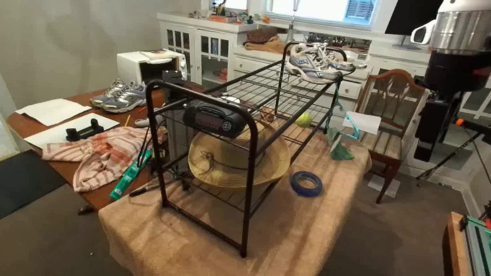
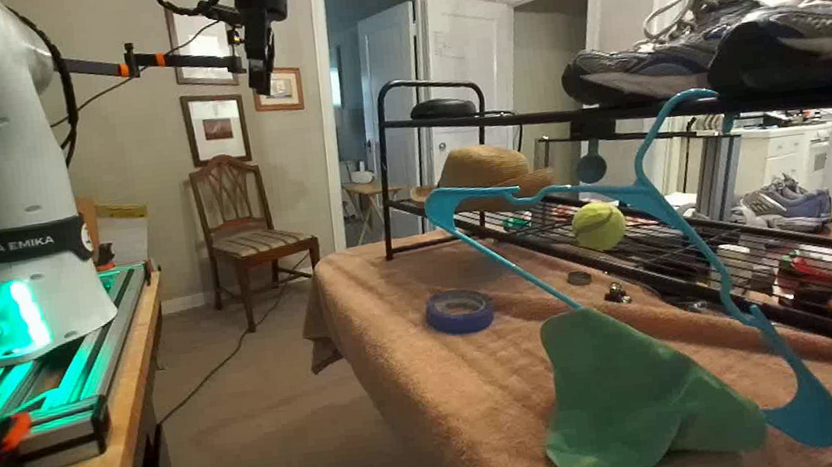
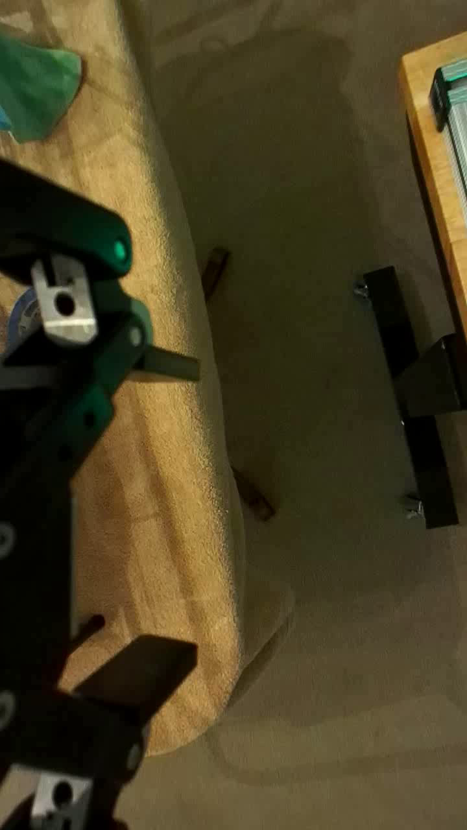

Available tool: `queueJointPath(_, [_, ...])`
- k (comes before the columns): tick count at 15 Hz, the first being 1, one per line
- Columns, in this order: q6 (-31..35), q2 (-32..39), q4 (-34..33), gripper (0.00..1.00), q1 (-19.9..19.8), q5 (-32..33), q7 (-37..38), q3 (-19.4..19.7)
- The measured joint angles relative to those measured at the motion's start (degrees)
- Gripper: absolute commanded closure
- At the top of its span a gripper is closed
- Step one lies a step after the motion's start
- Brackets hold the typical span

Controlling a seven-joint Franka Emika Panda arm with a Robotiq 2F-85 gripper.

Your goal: Move the blue hanger to the left side of the shoe rack.

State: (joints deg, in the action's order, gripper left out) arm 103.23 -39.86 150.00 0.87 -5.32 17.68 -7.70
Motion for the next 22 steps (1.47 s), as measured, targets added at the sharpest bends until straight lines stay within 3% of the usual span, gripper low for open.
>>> queueJointPath(9, [0.43, 0.05, -0.18, 0.00, -0.90, 1.16, 0.07, 0.25])
queueJointPath(15, [7.06, 0.59, -0.83, 0.00, -9.90, 8.39, 0.75, 5.61])
queueJointPath(19, [15.75, 2.70, -0.80, 0.00, -15.72, 12.61, 1.19, 9.15])
queueJointPath(22, [23.64, 6.38, -0.78, 0.00, -19.24, 17.46, 2.55, 9.51])
